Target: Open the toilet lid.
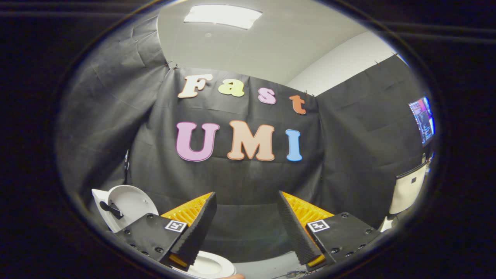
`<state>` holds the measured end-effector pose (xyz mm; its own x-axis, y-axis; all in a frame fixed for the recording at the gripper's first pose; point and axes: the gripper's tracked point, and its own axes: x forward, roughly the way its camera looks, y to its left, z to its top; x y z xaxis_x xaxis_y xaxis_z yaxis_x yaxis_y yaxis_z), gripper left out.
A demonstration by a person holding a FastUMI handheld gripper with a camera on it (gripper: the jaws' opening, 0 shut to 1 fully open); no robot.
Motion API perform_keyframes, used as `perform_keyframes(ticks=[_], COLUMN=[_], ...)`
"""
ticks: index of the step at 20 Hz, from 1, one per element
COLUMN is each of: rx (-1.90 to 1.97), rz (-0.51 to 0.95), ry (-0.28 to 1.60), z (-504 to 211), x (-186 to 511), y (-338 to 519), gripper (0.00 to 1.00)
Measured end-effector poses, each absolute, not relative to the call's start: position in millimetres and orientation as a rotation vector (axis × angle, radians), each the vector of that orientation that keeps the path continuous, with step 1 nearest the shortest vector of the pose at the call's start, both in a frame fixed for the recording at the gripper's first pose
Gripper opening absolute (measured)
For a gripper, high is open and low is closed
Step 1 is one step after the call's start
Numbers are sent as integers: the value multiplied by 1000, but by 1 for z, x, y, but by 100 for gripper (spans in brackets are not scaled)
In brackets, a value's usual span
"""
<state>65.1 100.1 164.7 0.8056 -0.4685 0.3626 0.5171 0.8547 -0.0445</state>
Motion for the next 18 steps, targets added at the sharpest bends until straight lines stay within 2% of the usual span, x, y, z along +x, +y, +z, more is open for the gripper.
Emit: perform_keyframes(ticks=[8,18], rx=[-61,-136], rz=[-477,-327], ry=[-307,-212], z=[142,120], x=[56,82], y=[84,70], gripper=[97,97])
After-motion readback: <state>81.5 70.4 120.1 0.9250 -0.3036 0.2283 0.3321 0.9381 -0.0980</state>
